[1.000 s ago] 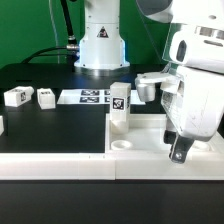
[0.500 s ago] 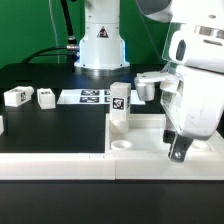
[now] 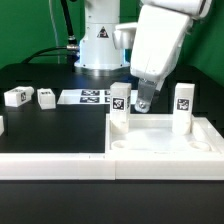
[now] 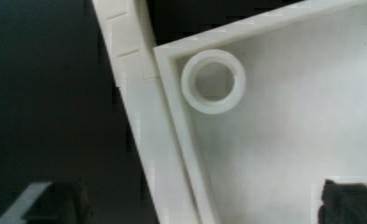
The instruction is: Assemble square table
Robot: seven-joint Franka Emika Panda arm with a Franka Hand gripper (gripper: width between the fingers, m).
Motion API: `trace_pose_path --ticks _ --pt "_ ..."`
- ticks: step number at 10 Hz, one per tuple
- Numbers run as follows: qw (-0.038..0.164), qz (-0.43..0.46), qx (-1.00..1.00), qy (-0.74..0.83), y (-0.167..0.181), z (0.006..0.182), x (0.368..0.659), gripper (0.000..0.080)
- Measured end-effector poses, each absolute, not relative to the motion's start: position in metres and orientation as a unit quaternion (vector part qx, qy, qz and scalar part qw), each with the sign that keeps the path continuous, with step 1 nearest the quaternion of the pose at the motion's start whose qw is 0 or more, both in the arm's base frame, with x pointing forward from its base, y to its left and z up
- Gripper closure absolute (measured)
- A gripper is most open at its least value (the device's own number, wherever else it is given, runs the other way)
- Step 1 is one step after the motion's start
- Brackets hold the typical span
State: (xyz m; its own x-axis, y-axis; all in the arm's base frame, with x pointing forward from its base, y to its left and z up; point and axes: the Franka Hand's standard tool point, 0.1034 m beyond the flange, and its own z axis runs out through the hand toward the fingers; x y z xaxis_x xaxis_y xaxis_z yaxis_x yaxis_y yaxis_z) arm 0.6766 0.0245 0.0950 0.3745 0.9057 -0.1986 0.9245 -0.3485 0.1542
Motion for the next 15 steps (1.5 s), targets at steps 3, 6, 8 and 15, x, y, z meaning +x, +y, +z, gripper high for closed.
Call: trace_pose_path --ticks 3,6,8,15 --pt "0.121 -0.026 0.874 0.47 0.023 0.096 0.675 0.0151" --pt "0.092 -0.036 0.91 0.402 -0.026 0.121 0.61 0.0151" --pt "0.076 -0.05 0.94 0.327 -0.066 0.115 0.578 0.0151" --pt "0.06 -0.106 0.958 0.26 -0.069 0.118 0.543 0.0151"
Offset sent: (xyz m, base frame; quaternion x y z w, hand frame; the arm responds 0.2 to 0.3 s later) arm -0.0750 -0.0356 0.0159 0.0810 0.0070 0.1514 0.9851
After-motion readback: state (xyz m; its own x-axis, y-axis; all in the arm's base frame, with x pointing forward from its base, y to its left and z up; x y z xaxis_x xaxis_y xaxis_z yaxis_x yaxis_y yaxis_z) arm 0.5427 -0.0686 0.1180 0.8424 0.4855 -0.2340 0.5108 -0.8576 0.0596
